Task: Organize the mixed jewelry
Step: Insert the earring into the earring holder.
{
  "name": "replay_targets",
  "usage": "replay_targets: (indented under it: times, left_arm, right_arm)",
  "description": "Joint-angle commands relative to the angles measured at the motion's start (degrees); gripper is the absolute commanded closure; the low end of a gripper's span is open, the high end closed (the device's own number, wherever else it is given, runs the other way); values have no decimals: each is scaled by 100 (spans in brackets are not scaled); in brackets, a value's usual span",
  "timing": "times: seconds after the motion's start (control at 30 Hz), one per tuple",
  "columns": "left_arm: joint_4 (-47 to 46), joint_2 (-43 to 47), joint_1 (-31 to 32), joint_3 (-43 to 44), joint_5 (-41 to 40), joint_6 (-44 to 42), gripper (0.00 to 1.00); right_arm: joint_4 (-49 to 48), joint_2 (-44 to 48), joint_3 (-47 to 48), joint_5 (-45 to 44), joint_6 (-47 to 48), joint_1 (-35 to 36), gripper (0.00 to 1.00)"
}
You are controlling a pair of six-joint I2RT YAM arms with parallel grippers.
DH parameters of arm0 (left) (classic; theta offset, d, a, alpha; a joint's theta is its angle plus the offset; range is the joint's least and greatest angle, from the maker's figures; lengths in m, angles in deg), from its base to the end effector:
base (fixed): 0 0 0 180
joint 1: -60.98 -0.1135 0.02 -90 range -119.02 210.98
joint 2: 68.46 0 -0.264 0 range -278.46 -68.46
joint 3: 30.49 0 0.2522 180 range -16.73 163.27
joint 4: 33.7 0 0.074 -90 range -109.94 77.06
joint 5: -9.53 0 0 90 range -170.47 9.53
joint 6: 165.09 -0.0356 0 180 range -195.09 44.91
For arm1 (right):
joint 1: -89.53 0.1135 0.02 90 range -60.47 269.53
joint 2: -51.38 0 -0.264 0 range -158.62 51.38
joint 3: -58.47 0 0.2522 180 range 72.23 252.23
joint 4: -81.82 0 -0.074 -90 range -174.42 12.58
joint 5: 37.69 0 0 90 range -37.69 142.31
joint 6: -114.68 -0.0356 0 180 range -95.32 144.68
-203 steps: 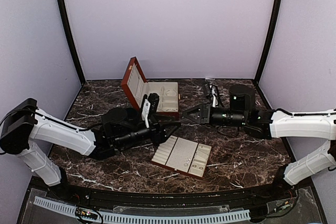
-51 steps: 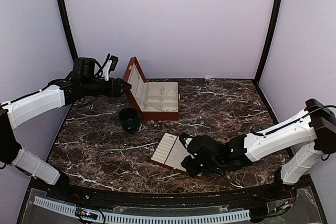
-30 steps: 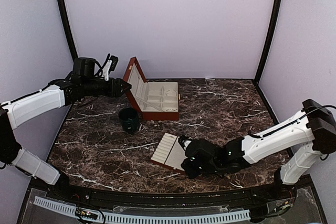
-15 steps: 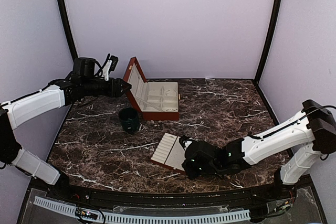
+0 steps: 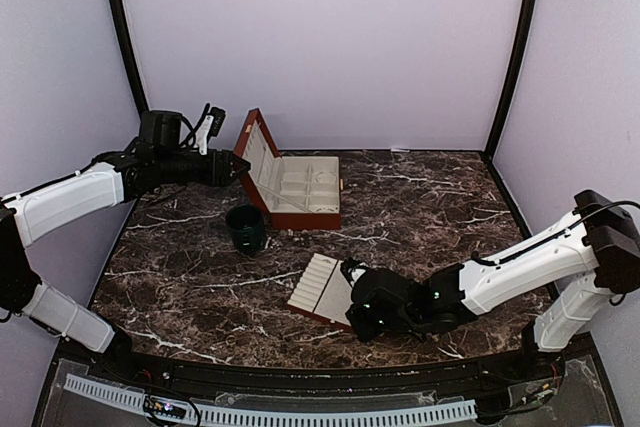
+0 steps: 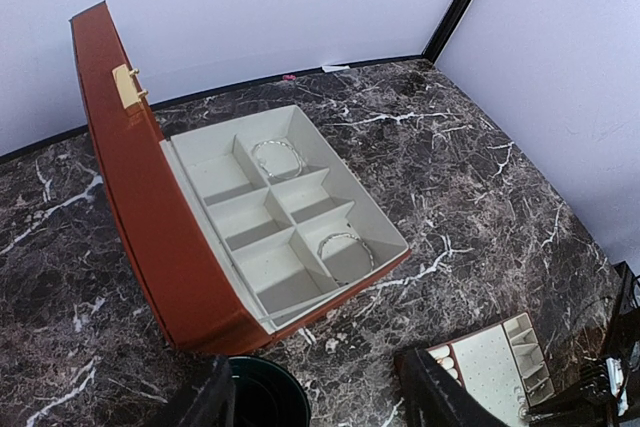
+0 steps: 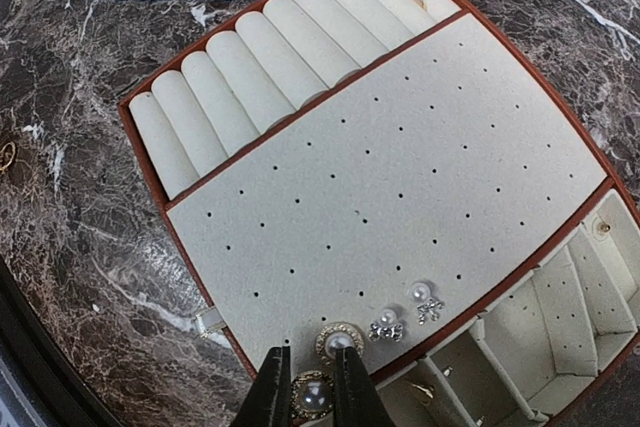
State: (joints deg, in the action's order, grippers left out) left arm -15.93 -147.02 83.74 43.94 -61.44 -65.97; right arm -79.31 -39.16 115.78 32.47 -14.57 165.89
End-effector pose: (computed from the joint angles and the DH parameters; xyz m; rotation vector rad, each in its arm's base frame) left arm 0.2897 -0.1341 0.3139 0.4583 1.9412 -0.6872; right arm 0.0824 0.2882 0.1545 -0.6435 2.3819 0.4861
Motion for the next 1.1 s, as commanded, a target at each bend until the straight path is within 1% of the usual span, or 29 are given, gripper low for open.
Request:
replay_targets:
  times: [0.0, 1.07]
  left_arm:
    - [47, 208, 9, -63, 28, -86, 41]
    - [56, 254, 9, -65, 11, -95, 41]
  right_arm:
    - [-184, -85, 75, -134, 69, 66, 100]
    - [241, -217, 274, -622, -107, 281, 100]
